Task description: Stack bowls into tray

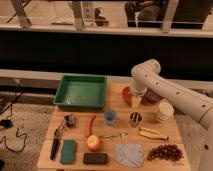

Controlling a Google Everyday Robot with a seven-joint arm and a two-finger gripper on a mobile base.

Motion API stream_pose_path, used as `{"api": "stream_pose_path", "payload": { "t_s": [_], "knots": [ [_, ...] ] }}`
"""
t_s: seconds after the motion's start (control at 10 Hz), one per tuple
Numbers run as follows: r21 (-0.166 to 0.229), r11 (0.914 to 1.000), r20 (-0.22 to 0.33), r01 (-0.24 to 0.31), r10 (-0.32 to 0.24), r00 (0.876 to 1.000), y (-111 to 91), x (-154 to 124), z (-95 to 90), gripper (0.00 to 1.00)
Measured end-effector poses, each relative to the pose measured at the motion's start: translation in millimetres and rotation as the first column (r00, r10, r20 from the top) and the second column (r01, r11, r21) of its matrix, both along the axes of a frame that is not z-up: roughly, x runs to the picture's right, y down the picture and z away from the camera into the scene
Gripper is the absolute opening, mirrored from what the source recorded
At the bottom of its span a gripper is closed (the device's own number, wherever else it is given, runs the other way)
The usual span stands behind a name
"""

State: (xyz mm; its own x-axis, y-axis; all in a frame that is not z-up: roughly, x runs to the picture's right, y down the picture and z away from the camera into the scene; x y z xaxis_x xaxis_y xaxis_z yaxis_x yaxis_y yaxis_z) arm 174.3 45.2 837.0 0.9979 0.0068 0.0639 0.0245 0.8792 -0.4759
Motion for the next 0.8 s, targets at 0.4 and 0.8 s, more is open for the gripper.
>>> {"api": "stream_pose_path", "payload": {
  "t_s": [0.4, 0.8],
  "knots": [
    [0.0, 1.0, 0.001, -0.003, 0.003, 1.0, 0, 0, 1.2, 0.8],
    [-0.022, 0.9998, 0.003, 0.004, -0.004, 1.0, 11, -15, 29.7, 0.8]
  ]
}}
